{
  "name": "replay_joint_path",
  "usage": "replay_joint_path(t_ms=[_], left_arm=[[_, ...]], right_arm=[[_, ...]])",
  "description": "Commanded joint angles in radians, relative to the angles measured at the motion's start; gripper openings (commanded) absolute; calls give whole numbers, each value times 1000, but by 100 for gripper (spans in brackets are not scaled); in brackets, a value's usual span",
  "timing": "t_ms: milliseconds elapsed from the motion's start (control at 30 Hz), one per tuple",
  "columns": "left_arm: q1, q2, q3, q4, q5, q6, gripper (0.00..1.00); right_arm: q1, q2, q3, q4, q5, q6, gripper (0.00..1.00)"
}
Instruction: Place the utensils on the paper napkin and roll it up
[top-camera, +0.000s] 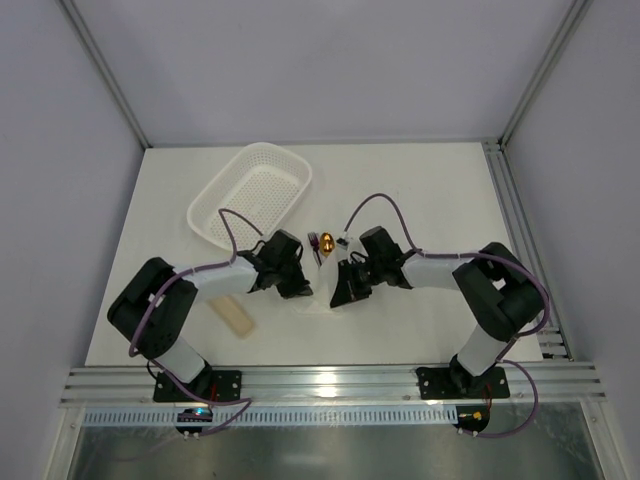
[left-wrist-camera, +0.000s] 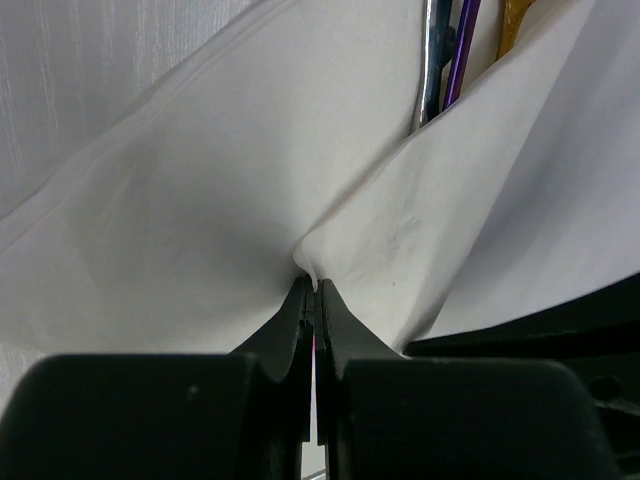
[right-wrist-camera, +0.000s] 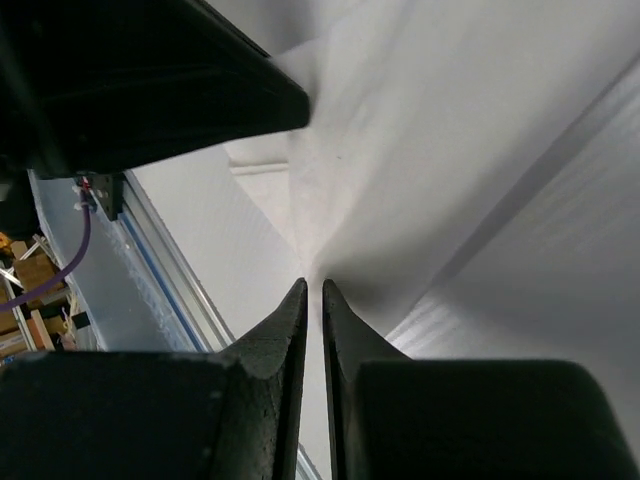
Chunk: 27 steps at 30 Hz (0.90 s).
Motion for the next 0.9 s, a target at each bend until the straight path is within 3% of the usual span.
replay_joint_path(t_ms=[0,300,433,667,867], left_arm=[[-16,-10,-30,-30,-12,0,0],[-23,-33,-50,-22,-18,-11,0],[-27,-39,-49,-22,-19,-15,0],[-47,-36,-61,-13,-21,-37,1],[-58,-37,-78,1,-35,-55,0]], right_arm=[[7,34,-37,-6,38,-12,12],[41,-75,32,-92,60,-15,12],[90,-29,90,-109,77,-23,12],[106,59,47,-79,149,2,12],[106,-92,108,-211,264,-1,12]])
